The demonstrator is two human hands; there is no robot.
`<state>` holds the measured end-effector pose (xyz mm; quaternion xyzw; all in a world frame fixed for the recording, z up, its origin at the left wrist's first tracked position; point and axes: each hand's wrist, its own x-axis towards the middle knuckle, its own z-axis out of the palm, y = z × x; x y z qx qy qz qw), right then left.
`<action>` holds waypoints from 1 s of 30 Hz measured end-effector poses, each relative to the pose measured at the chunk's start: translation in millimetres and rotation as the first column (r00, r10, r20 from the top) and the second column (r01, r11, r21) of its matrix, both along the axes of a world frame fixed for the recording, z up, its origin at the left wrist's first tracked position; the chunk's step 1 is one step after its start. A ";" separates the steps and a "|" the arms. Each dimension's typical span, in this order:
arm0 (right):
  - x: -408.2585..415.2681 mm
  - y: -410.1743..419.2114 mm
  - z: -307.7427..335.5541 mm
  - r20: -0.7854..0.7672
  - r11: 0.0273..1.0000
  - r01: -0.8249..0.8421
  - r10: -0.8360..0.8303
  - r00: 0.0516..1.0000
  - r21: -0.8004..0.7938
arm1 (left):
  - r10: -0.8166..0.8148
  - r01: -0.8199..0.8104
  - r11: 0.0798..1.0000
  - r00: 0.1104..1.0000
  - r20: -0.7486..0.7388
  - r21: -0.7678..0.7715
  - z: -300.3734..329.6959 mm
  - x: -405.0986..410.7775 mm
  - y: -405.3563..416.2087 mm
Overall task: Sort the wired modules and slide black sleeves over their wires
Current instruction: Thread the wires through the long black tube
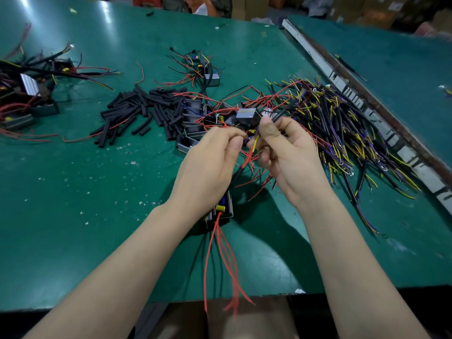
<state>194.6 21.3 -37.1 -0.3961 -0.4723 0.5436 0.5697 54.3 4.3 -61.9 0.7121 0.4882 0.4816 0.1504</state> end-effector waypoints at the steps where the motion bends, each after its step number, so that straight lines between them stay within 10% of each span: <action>1: 1.0 1.0 0.5 -0.017 1.000 0.024 -0.024 1.000 -0.012 | 0.028 -0.028 1.000 0.999 0.017 -0.001 0.3 -0.7 0.6; 8: 5.7 2.1 2.6 -0.005 0.997 0.077 -0.077 0.997 0.022 | 0.035 -0.019 0.995 0.985 -0.169 0.096 -1.8 1.1 -2.0; 30: 1.5 -1.2 -1.2 0.140 0.982 0.086 -0.110 0.984 0.168 | 0.016 -0.016 1.000 1.000 0.007 -0.025 11.2 -1.0 -5.5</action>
